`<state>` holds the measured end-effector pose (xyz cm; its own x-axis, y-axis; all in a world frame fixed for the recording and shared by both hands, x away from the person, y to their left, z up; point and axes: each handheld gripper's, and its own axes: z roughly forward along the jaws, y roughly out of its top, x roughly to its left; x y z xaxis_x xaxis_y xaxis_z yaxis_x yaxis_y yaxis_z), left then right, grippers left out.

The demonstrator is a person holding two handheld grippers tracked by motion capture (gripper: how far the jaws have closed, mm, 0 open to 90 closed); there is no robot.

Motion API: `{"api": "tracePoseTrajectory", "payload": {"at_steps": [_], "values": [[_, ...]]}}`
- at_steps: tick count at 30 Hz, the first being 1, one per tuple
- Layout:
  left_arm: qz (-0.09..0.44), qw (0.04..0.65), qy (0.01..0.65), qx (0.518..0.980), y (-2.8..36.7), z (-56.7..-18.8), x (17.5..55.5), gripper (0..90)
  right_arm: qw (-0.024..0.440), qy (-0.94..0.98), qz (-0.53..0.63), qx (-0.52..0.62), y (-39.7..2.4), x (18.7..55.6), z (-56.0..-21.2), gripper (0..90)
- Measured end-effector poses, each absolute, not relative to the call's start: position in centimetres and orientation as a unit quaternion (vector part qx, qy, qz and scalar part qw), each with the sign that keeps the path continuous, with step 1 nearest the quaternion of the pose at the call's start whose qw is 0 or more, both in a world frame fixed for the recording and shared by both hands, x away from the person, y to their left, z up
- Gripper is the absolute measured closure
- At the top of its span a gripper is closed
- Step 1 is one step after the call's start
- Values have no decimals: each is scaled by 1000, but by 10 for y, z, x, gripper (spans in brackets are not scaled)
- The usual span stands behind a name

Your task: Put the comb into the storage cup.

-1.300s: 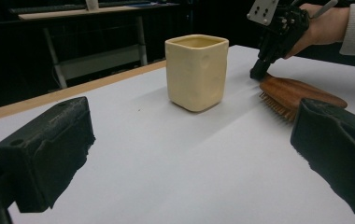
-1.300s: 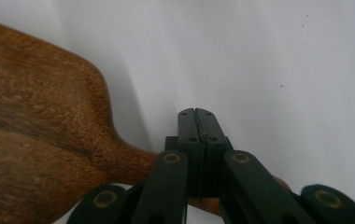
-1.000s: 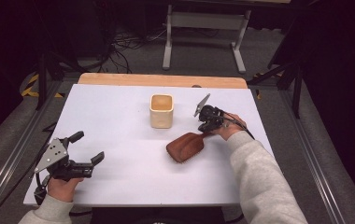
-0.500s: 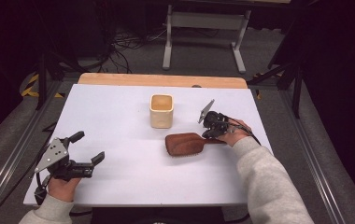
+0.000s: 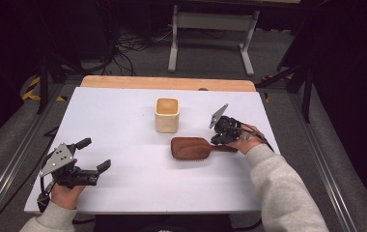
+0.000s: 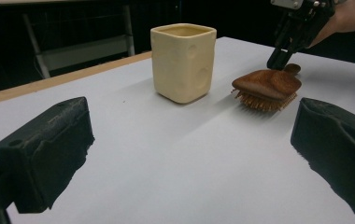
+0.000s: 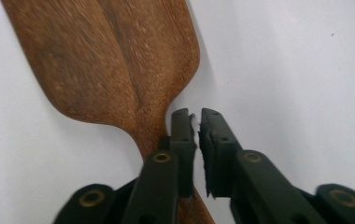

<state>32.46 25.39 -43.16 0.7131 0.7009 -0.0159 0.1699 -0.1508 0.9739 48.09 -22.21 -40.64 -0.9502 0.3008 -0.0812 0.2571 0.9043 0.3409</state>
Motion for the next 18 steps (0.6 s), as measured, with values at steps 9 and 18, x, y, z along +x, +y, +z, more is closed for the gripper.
{"api": "tracePoseTrajectory", "payload": {"at_steps": [9, 18], "values": [[209, 574, 294, 736, 254, -432, 325, 3, 56, 970, 201, 124, -226, 478, -397, 303], [207, 580, 289, 733, 255, -431, 324, 1, 41, 972, 202, 114, -226, 475, -404, 3]]}}
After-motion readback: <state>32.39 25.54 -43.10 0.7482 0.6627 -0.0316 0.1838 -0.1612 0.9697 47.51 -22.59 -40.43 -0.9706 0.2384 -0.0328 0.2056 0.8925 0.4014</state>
